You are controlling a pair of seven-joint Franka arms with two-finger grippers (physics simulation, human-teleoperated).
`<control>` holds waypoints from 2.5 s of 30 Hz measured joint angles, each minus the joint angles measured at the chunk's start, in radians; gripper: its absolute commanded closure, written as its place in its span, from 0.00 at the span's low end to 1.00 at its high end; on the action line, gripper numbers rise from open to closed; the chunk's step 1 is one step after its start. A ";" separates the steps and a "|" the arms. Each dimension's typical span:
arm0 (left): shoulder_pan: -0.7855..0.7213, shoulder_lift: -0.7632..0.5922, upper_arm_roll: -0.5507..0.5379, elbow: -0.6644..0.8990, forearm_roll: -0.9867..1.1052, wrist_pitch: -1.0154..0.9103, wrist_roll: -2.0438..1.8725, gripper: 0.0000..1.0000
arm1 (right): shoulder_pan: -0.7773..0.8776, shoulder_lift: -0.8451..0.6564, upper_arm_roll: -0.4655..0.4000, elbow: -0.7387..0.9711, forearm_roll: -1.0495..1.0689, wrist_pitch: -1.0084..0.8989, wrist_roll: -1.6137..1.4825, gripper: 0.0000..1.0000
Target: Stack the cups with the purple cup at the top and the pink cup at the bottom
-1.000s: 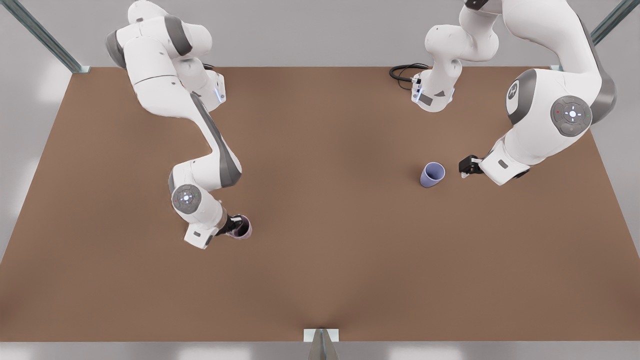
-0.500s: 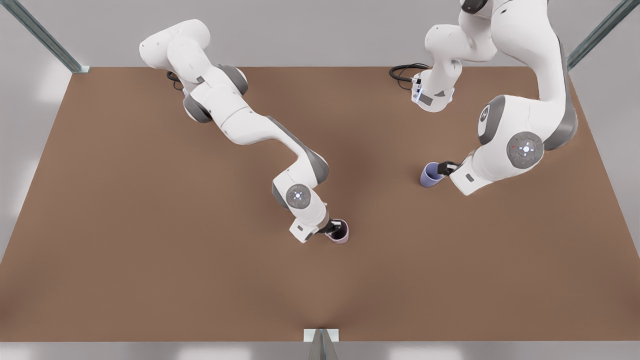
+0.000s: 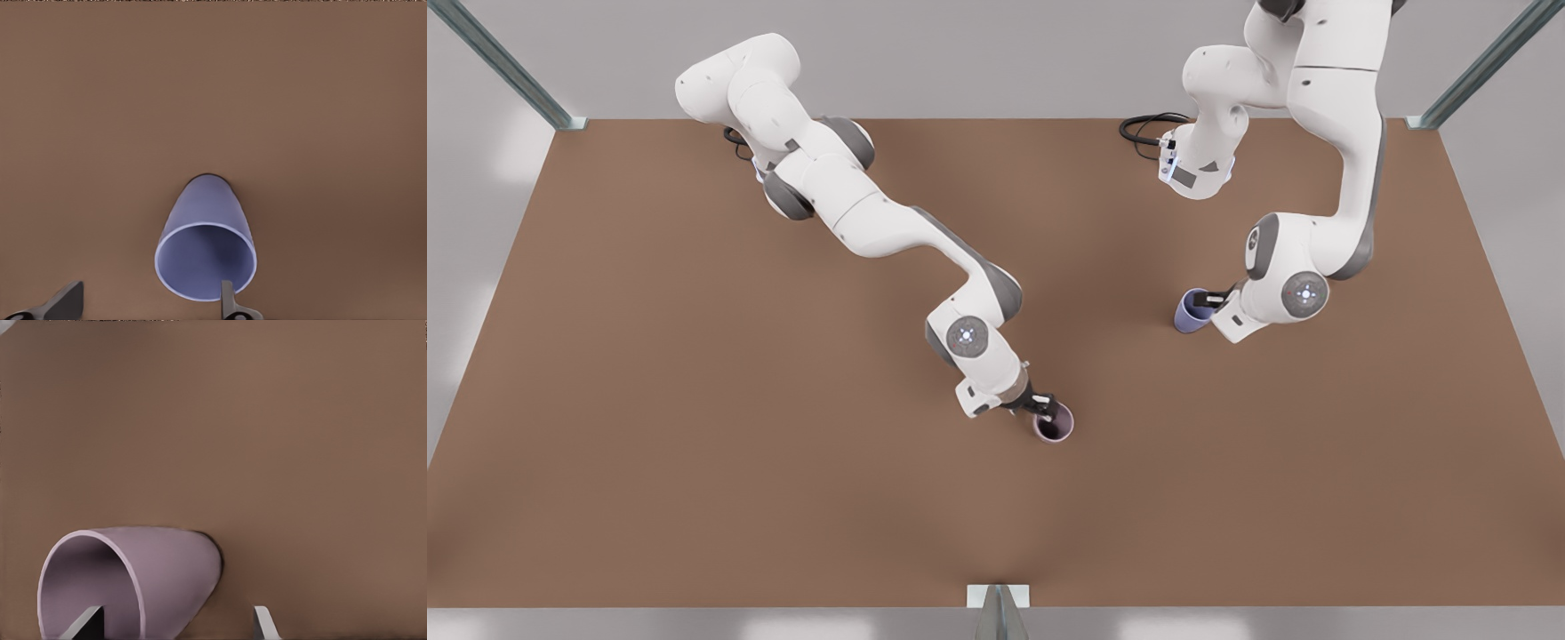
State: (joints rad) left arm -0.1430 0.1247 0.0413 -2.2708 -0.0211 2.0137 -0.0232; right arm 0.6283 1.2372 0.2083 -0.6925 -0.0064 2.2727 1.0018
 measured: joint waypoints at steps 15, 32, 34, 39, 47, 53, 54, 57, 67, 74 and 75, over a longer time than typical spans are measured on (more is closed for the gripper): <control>0.007 0.030 -0.002 -0.115 0.006 0.248 0.023 0.73 | -0.097 -0.228 -0.001 -0.022 -0.004 -0.167 0.137 0.00; -0.007 0.033 -0.012 0.206 0.002 0.089 0.011 0.79 | -0.662 -1.057 -0.009 -0.810 -0.106 -0.657 -0.657 0.00; -0.026 0.086 -0.013 0.390 0.002 0.004 0.004 0.79 | -0.669 -1.056 -0.010 -0.812 -0.115 -0.643 -0.815 0.00; -0.168 0.378 -0.015 0.934 0.001 -0.215 -0.081 0.79 | -0.660 -1.060 -0.009 -0.815 -0.144 -0.613 -1.184 0.00; -0.255 0.533 -0.106 1.108 -0.041 -0.277 -0.254 0.79 | -0.672 -1.056 -0.032 -0.802 -0.152 -0.708 -1.205 0.00; -0.292 0.555 -0.107 1.098 -0.081 -0.231 -0.379 0.79 | -0.688 -1.052 -0.038 -0.802 -0.117 -0.734 -1.139 0.00; -0.292 0.559 -0.107 1.097 -0.085 -0.226 -0.397 0.79 | -0.690 -1.047 -0.038 -0.799 -0.113 -0.736 -1.128 0.00; -0.295 0.573 -0.107 1.096 -0.099 -0.201 -0.444 0.79 | -0.699 -1.025 -0.038 -0.776 -0.105 -0.739 -1.100 0.00; -0.293 0.619 -0.107 1.097 -0.116 -0.094 -0.555 0.79 | -0.716 -1.020 -0.038 -0.771 -0.078 -0.742 -1.037 0.00; -0.285 0.619 -0.106 1.094 -0.112 -0.066 -0.602 0.79 | -0.716 -1.020 -0.039 -0.771 -0.071 -0.743 -1.012 0.00; -0.285 0.618 -0.106 1.090 -0.111 -0.065 -0.607 0.79 | -0.716 -1.020 -0.039 -0.771 -0.070 -0.743 -1.010 0.00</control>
State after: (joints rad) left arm -0.4279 0.7432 -0.0647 -1.1806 -0.1318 1.9484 -0.6306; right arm -0.0876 0.2174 0.1698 -1.4639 -0.0766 1.5296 -0.0079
